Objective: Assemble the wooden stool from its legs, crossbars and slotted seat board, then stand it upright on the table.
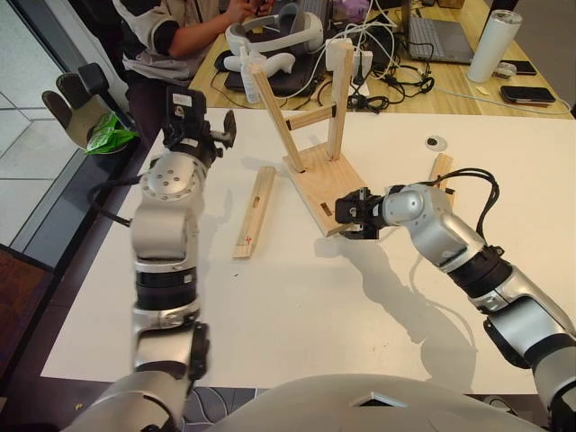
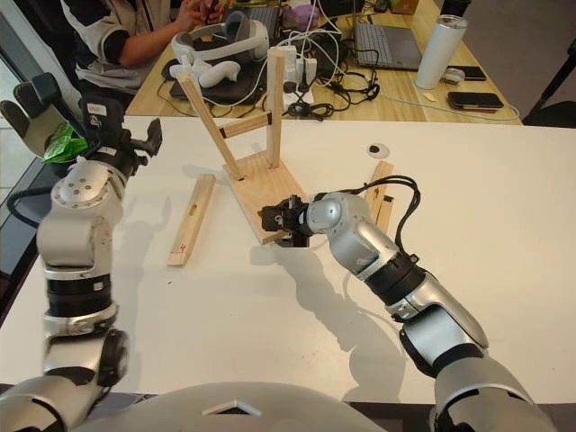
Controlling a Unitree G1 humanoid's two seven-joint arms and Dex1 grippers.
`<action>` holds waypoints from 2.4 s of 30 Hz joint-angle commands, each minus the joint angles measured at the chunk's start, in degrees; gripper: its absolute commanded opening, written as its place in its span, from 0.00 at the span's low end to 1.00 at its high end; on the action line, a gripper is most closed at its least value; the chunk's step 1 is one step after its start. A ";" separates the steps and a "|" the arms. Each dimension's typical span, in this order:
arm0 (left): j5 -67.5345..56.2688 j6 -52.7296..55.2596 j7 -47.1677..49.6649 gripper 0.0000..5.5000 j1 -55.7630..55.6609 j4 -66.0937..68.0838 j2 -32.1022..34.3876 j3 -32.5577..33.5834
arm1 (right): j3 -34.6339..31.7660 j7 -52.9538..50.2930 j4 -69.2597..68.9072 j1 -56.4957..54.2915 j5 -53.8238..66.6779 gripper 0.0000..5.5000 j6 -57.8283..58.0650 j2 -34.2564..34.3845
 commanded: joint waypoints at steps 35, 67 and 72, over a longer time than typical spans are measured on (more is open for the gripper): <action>24.92 -6.82 -20.95 0.67 -4.37 18.09 7.91 -25.09 | -71.55 -54.61 9.25 8.53 22.96 0.64 28.82 10.29; 21.22 -0.58 -22.64 0.67 -7.12 3.75 -3.75 -25.07 | -65.59 -51.84 4.83 15.37 33.54 0.64 33.12 10.49; 19.35 -0.93 -18.20 0.67 -10.32 4.98 -7.10 -20.81 | -58.09 -48.88 7.84 13.85 32.13 0.64 30.10 8.74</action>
